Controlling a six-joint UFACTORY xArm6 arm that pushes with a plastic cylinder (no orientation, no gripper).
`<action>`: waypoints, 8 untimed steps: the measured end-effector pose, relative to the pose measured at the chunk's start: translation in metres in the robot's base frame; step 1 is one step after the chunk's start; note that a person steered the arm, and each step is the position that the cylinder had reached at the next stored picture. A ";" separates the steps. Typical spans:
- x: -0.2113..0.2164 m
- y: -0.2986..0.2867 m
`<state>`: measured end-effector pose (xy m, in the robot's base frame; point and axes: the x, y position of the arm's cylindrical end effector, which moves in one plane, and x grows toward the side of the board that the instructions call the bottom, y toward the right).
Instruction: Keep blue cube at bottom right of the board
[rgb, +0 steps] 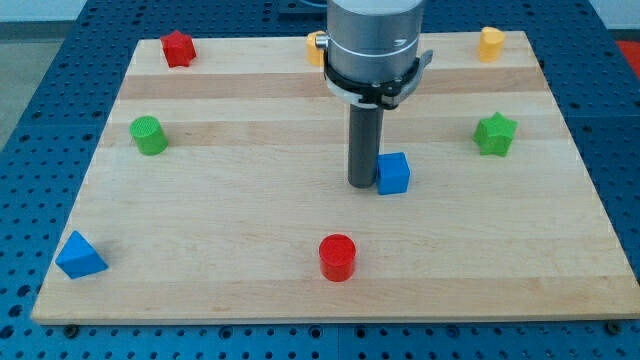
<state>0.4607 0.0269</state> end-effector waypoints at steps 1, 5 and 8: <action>-0.022 -0.003; 0.046 0.081; 0.076 0.111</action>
<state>0.5363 0.1381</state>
